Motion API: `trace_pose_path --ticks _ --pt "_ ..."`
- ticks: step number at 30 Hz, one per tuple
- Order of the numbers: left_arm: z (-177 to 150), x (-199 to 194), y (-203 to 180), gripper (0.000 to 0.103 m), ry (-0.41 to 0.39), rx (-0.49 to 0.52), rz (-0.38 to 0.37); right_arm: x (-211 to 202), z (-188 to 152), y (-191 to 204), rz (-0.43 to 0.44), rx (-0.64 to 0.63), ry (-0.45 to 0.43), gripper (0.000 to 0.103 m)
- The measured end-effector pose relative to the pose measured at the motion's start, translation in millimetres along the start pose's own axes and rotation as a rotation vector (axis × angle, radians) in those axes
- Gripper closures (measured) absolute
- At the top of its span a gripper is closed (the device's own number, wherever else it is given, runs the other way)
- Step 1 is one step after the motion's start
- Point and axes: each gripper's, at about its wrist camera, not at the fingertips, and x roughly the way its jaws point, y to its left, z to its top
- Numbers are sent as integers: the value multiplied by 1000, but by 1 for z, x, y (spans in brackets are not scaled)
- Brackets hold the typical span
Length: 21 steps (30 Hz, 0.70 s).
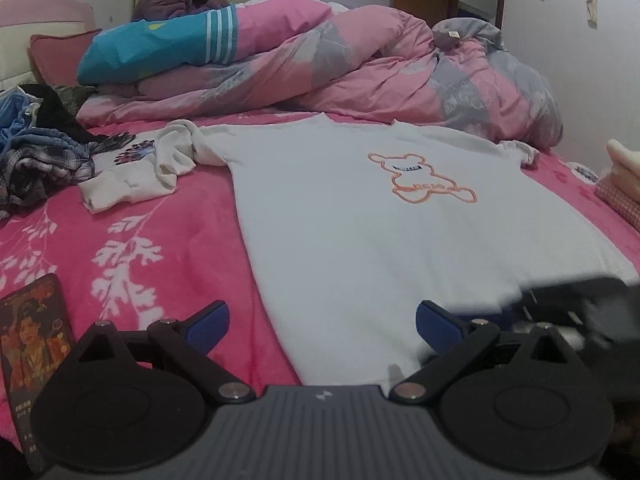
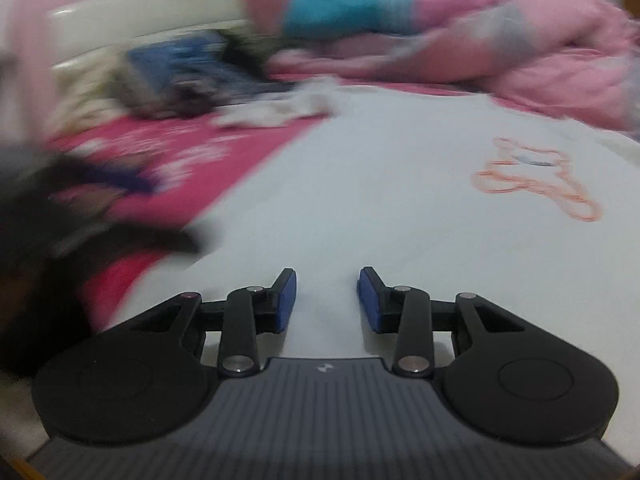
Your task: Fold clothes
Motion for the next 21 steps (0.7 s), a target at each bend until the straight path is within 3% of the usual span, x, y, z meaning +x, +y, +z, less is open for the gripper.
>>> trace_pose_path --ticks 13,21 --pt "13 47 -55 3 39 108 -131 18 53 -78 -79 71 -52 70" --pt "9 51 -62 3 49 131 -145 -14 4 -83 -126 112 41 71"
